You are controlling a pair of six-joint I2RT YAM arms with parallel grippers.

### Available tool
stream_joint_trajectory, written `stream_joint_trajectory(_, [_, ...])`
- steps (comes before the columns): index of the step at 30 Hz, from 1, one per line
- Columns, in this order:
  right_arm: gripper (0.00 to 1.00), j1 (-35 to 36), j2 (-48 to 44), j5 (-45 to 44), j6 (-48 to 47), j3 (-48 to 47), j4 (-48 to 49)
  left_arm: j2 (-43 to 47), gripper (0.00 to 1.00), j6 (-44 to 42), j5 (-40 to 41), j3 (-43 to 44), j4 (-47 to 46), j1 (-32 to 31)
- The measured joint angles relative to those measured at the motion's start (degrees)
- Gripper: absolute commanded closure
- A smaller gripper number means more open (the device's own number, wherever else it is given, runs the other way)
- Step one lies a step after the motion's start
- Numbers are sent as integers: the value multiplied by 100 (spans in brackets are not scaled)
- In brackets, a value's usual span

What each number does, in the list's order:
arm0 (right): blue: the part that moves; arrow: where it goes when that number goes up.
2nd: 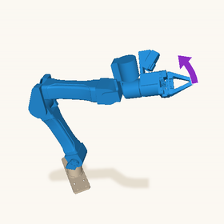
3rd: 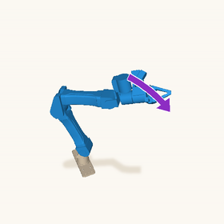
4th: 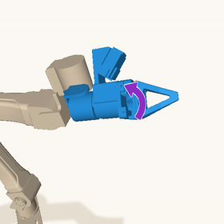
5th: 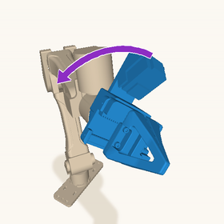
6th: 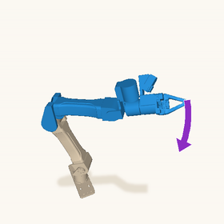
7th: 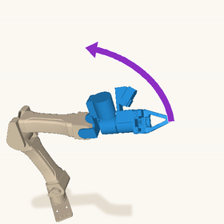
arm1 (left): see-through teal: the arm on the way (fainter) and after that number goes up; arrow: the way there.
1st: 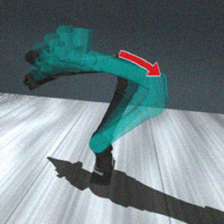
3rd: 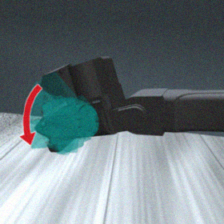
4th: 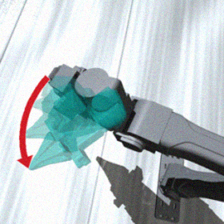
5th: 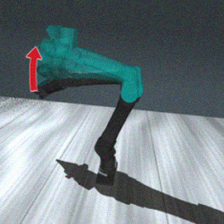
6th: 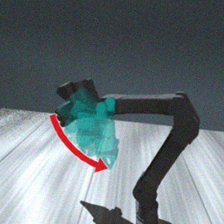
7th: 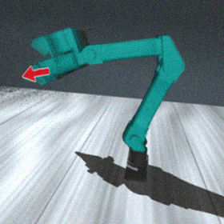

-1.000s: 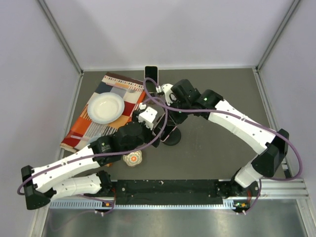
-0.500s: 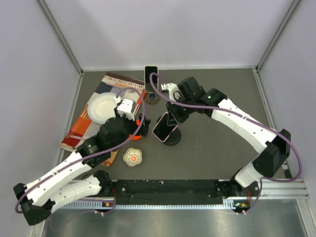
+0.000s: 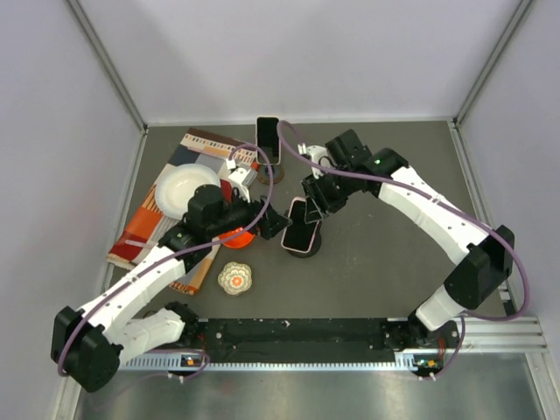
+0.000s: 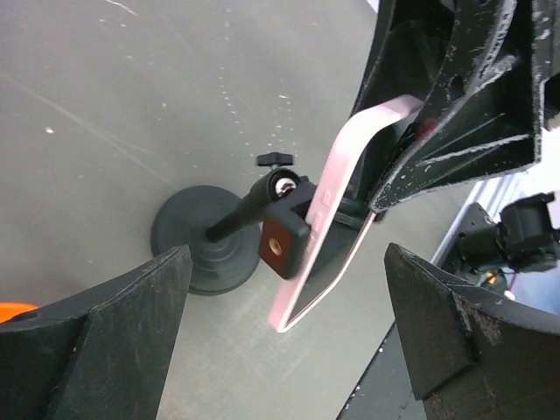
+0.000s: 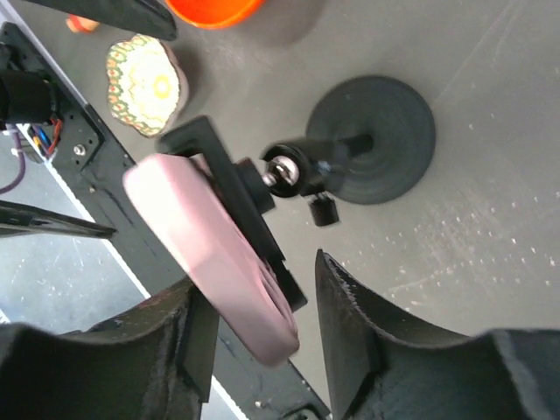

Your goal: Place the phone on the phone stand

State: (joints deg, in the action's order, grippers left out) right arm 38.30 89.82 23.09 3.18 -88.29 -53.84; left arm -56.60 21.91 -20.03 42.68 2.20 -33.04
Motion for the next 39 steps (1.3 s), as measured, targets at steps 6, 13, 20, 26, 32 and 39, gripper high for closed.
stream_joint_trajectory(6, [48,-258,-22,107,-107,70,-345,-439,12,186,-968,-109,-774,223])
stream_joint_trajectory(13, [47,-258,-334,442,-15,625,-61,-717,40,529,-1965,-470,-1644,254])
stream_joint_trajectory(20, [47,-289,-629,531,52,861,295,-737,34,533,-2218,-599,-1864,262])
stream_joint_trajectory(26, [47,-293,-664,551,94,968,428,-938,52,413,-2236,-527,-1777,262])
stream_joint_trajectory(32, [48,-295,-664,553,111,990,522,-968,95,238,-2103,-518,-1659,262])
stream_joint_trajectory(39, [63,-326,-664,481,146,1126,807,-1104,100,74,-1982,-332,-1488,249])
